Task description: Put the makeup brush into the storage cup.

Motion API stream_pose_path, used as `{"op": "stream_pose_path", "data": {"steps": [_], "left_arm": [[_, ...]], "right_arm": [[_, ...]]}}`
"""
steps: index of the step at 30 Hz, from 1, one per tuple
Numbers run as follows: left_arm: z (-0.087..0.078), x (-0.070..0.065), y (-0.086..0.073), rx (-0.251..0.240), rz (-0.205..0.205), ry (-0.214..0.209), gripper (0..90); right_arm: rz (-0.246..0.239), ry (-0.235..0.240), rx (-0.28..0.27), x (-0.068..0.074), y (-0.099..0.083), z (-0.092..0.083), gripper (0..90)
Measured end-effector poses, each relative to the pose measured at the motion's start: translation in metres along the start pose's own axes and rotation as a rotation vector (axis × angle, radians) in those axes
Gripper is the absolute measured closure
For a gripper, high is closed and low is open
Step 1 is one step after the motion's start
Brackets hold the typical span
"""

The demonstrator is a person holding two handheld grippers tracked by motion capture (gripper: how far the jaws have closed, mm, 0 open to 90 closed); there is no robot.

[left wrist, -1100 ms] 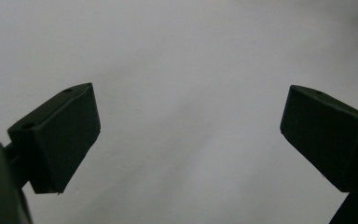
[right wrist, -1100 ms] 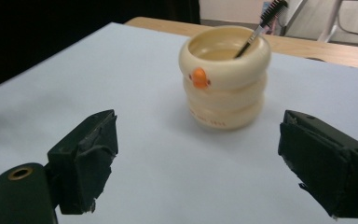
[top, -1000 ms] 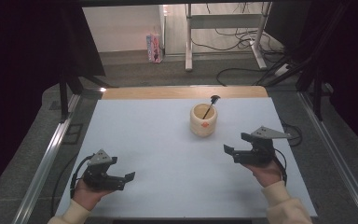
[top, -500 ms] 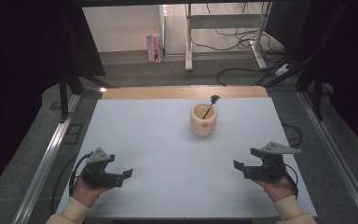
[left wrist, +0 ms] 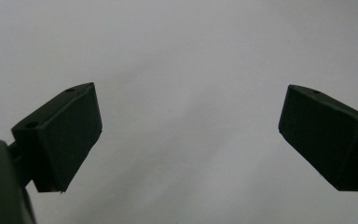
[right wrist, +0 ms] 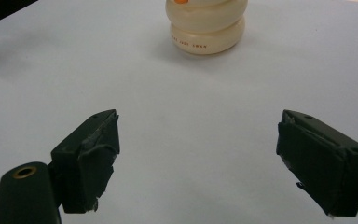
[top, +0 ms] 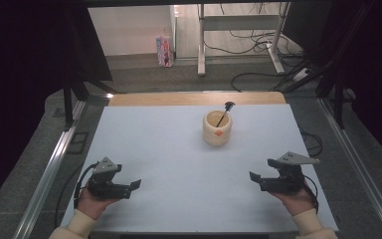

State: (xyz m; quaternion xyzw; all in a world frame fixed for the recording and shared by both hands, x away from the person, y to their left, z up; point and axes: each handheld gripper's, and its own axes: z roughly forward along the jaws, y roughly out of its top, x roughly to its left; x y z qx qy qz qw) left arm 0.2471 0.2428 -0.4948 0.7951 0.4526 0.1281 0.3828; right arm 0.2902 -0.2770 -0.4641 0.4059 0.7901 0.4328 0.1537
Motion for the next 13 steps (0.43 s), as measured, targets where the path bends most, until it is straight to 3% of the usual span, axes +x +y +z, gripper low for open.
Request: {"op": "stream_pose_path", "data": {"steps": [13], "left_arm": [[-0.0003,-0.0003,-0.0004,-0.003,0.001,0.003,7.0]], "right_arm": [[-0.003,0.005,-0.008,0.0008,0.0005,-0.0018,13.6]]}}
